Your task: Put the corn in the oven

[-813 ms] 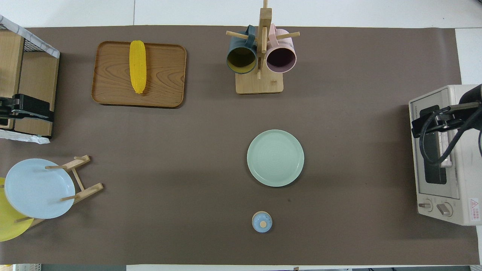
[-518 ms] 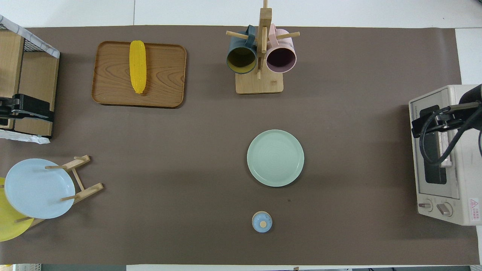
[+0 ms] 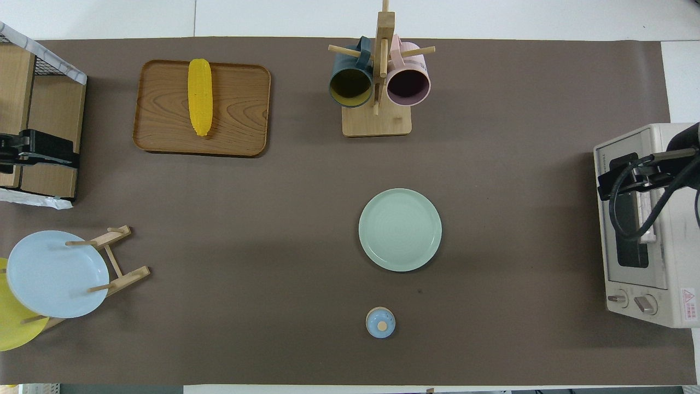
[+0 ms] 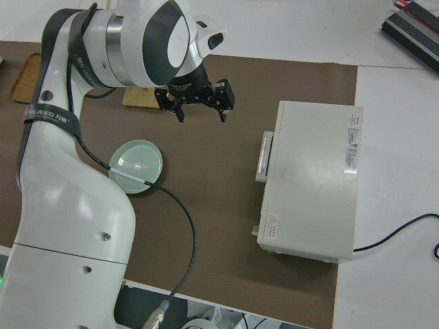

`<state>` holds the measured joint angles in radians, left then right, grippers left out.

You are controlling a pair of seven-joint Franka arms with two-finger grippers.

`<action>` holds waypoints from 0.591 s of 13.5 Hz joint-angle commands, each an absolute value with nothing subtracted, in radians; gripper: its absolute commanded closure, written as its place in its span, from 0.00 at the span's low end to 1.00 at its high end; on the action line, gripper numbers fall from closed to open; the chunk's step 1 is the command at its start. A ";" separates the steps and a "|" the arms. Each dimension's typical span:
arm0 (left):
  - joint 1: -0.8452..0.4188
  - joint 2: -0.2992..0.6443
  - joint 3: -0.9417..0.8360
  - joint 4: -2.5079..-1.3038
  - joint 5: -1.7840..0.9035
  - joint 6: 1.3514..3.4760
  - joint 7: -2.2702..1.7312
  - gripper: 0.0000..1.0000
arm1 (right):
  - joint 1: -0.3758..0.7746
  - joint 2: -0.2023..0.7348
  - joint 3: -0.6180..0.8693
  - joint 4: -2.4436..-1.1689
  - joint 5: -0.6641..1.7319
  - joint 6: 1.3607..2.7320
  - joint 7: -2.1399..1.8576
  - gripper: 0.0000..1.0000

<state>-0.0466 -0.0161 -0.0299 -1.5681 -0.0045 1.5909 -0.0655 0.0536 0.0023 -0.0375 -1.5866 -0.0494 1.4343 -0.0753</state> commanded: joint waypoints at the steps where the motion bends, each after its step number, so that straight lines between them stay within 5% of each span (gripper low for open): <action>1: -0.051 -0.017 -0.032 -1.603 -0.014 1.641 -0.071 0.00 | 0.044 -0.012 -0.034 -1.600 -0.025 1.424 -0.068 0.00; 8: -0.139 0.254 -0.037 -1.569 -0.037 1.829 -0.069 0.00 | -0.007 -0.021 -0.037 -1.629 -0.025 1.434 -0.078 0.00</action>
<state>-0.1043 0.1518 -0.0456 -1.6000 -0.0256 1.7575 -0.0659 0.0383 0.0020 -0.0389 -1.5891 -0.0494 1.4308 -0.0753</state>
